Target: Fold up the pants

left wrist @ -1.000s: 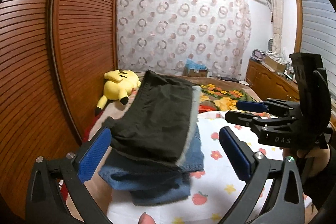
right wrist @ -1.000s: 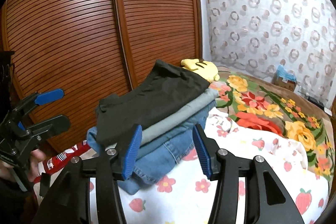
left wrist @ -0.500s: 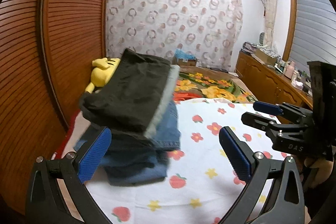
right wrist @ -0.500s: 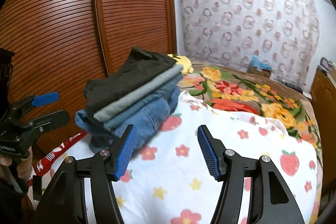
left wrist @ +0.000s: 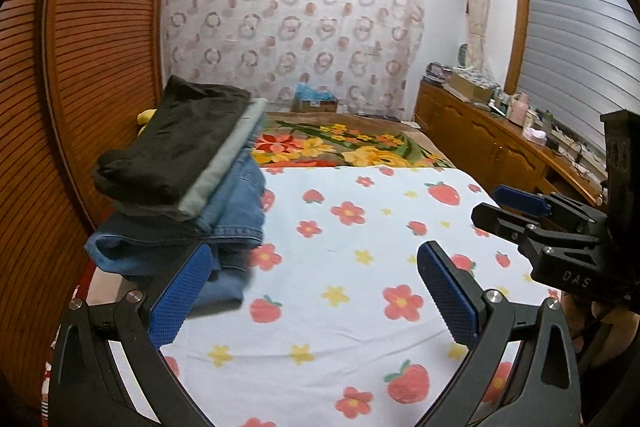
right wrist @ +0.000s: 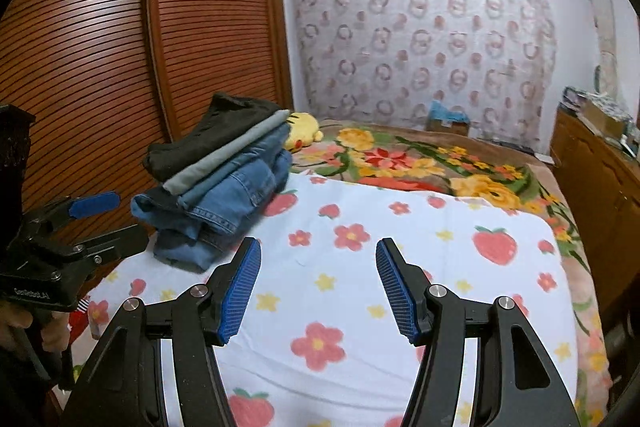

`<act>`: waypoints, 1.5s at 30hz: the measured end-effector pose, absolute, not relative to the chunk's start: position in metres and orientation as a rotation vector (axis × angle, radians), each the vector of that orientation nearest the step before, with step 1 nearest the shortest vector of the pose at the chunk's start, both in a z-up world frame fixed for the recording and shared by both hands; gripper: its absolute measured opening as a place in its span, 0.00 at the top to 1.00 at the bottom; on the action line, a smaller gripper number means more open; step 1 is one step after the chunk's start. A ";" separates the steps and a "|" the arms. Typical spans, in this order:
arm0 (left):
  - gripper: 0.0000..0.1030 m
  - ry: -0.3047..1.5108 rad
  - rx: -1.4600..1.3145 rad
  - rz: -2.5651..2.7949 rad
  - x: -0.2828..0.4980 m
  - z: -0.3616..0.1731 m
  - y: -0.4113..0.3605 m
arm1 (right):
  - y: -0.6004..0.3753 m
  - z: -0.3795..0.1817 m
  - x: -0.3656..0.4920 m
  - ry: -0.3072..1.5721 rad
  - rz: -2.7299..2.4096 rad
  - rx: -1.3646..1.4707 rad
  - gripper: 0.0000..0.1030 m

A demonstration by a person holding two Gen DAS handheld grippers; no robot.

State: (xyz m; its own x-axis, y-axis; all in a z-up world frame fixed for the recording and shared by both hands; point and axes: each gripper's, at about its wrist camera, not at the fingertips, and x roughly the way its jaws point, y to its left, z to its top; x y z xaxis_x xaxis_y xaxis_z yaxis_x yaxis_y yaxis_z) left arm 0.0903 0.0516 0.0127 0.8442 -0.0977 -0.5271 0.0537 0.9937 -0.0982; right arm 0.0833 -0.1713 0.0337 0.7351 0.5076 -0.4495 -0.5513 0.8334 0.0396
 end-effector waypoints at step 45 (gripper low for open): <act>0.00 0.439 0.004 -0.093 0.035 0.057 -0.008 | -0.197 0.039 -0.019 0.318 0.382 -0.005 0.39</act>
State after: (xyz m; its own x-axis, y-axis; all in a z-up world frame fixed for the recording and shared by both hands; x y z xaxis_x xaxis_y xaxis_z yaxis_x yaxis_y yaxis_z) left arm 0.0347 -0.0078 0.0570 0.9009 -0.0890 -0.4248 0.0906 0.9958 -0.0163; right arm -0.0192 -0.1968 0.0388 0.8789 0.3656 -0.3063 -0.3672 0.9285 0.0546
